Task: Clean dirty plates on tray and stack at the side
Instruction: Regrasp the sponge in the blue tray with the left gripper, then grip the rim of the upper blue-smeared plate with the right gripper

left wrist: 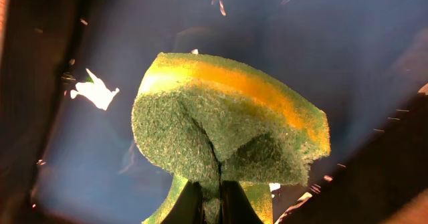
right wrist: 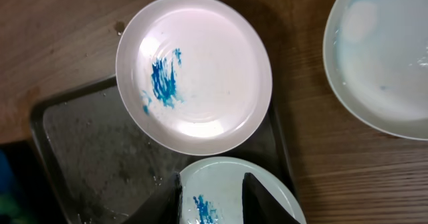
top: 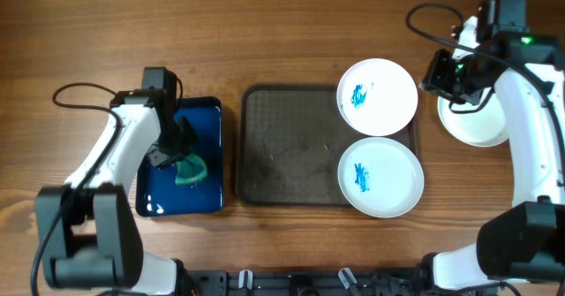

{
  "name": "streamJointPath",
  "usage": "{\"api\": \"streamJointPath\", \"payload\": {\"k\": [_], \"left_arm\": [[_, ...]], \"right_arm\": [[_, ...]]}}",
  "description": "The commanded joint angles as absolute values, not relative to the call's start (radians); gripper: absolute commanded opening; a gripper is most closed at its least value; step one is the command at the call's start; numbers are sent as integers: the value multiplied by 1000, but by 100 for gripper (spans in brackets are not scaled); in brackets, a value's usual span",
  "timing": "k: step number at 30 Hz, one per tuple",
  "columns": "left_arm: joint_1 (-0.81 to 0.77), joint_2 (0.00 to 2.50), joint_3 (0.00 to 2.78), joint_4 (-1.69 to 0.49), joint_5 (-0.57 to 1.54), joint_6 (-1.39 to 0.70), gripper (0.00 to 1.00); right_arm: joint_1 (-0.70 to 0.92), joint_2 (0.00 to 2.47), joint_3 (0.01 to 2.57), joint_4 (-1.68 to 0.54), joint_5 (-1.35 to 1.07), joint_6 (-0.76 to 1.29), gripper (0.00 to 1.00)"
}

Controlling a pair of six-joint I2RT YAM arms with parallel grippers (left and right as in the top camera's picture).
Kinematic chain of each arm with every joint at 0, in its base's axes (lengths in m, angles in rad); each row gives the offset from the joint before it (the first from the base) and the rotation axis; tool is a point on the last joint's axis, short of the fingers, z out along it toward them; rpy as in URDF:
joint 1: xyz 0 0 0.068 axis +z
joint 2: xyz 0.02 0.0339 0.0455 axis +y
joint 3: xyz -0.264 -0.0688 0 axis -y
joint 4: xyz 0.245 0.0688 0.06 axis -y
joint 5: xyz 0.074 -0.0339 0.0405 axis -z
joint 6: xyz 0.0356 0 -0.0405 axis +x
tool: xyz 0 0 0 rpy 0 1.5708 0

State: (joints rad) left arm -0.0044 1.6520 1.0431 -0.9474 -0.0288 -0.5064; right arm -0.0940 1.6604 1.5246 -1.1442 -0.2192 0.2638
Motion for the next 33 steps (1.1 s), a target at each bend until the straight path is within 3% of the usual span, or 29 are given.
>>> {"api": "streamJointPath", "payload": {"k": [1, 15, 29, 33], "left_arm": [[-4, 1597, 1071, -962, -35, -503, 4], [-4, 1598, 1071, -958, -35, -478, 4], [-4, 1598, 1071, -958, -35, -479, 4], [-4, 1598, 1071, -958, -34, -479, 4]], "right_arm": [[-70, 1671, 1400, -1063, -199, 321, 36], [-70, 1909, 1298, -813, -109, 433, 37], [-71, 1936, 1308, -719, -46, 337, 38], [-69, 1937, 1308, -685, -105, 340, 27]]}}
